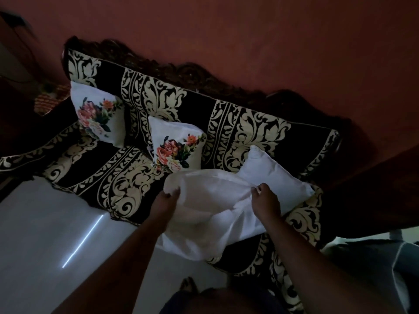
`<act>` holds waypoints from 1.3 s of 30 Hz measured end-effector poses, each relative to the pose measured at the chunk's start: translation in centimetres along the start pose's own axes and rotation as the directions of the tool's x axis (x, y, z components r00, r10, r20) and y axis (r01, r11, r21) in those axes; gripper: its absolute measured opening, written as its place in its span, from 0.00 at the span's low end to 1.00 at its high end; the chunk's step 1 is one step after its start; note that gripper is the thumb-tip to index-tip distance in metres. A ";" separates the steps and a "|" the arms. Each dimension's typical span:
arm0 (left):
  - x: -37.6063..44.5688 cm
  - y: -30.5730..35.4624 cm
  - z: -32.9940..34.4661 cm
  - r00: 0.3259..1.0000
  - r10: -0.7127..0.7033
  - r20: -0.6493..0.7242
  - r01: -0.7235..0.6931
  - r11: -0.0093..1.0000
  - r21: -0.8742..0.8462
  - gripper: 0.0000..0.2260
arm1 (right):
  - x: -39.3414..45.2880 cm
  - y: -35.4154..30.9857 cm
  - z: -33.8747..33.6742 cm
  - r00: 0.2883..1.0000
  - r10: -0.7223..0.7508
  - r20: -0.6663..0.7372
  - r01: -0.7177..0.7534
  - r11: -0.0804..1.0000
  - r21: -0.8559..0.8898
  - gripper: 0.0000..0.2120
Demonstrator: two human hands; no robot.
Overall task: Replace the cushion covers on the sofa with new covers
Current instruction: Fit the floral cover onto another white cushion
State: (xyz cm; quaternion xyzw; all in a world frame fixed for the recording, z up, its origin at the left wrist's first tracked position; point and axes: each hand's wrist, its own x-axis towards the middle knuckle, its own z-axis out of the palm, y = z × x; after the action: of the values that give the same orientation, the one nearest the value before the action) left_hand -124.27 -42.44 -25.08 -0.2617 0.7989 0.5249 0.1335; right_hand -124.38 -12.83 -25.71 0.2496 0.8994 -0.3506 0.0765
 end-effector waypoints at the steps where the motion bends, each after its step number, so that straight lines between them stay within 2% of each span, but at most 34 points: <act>1: 0.3 0.0 0.5 0.999 -0.011 0.044 0.009 0.999 0.042 0.17 | 0.8 0.9 -0.1 1.000 -0.019 0.025 0.021 0.997 -0.077 0.11; 3: 0.9 0.5 2.2 0.999 -0.042 0.019 0.039 0.992 0.123 0.11 | 2.9 3.2 -0.5 0.990 -0.030 0.136 0.061 0.972 -0.225 0.11; 5: 1.3 1.2 4.1 0.996 -0.074 -0.044 0.080 0.983 0.165 0.12 | 5.3 5.7 -0.5 0.961 -0.010 0.275 0.102 0.942 -0.321 0.11; 9: 2.4 2.6 8.2 0.990 -0.130 -0.045 0.137 0.965 0.225 0.15 | 9.9 9.5 -0.4 0.872 0.031 0.488 0.127 0.949 -0.288 0.13; 12: 3.0 3.3 10.8 0.987 -0.146 -0.065 0.159 0.948 0.275 0.19 | 13.4 11.4 -0.4 0.825 0.067 0.561 0.076 0.971 -0.228 0.17; 14: 3.3 3.6 12.1 0.987 -0.149 -0.059 0.159 0.946 0.282 0.20 | 16.2 12.6 -0.4 0.841 0.078 0.535 0.054 0.972 -0.228 0.25; 17: 3.7 3.2 13.3 0.987 -0.148 -0.068 0.162 0.936 0.314 0.21 | 19.9 13.7 -0.3 0.955 0.017 0.297 0.099 0.924 -0.369 0.37; 19: 3.8 2.8 13.8 0.985 -0.155 -0.076 0.172 0.927 0.332 0.16 | 22.3 14.0 -0.1 0.979 -0.024 0.202 0.110 0.898 -0.426 0.47; 23: 4.1 1.8 13.7 0.973 -0.191 -0.133 0.226 0.909 0.350 0.16 | 25.3 14.6 0.8 0.960 0.047 0.276 0.082 0.896 -0.436 0.66; 25: 4.3 1.2 13.1 0.961 -0.225 -0.162 0.270 0.895 0.355 0.18 | 25.6 14.7 1.8 0.958 0.072 0.278 0.058 0.899 -0.433 0.70; 27: 4.4 0.5 12.4 0.946 -0.260 -0.191 0.312 0.888 0.338 0.20 | 25.4 14.9 3.1 0.967 0.100 0.234 0.034 0.861 -0.508 0.72; 30: 4.1 0.1 11.1 0.935 -0.262 -0.240 0.335 0.874 0.352 0.21 | 24.3 15.6 5.2 0.981 0.068 0.182 0.068 0.759 -0.648 0.68; 32: 3.9 0.0 10.1 0.929 -0.274 -0.250 0.351 0.866 0.356 0.22 | 23.2 15.9 6.4 0.982 -0.005 0.189 0.135 0.721 -0.680 0.54; 35: 3.5 -0.2 8.5 0.919 -0.294 -0.261 0.368 0.878 0.306 0.26 | 21.8 15.1 7.1 0.977 -0.102 0.189 0.202 0.741 -0.640 0.30; 36: 3.3 -0.1 8.2 0.916 -0.294 -0.273 0.369 0.884 0.287 0.28 | 21.6 14.8 7.1 0.974 -0.115 0.197 0.214 0.761 -0.613 0.27; 39: 2.4 0.0 6.6 0.909 -0.305 -0.284 0.374 0.898 0.232 0.32 | 19.2 12.8 6.1 0.960 -0.162 0.229 0.268 0.773 -0.575 0.26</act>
State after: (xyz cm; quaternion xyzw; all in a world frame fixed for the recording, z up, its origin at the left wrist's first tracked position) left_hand -126.66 -37.10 -29.04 -0.4378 0.8171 0.3386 0.1614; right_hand -134.77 -1.23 -43.83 0.0774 0.9768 -0.0736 0.1858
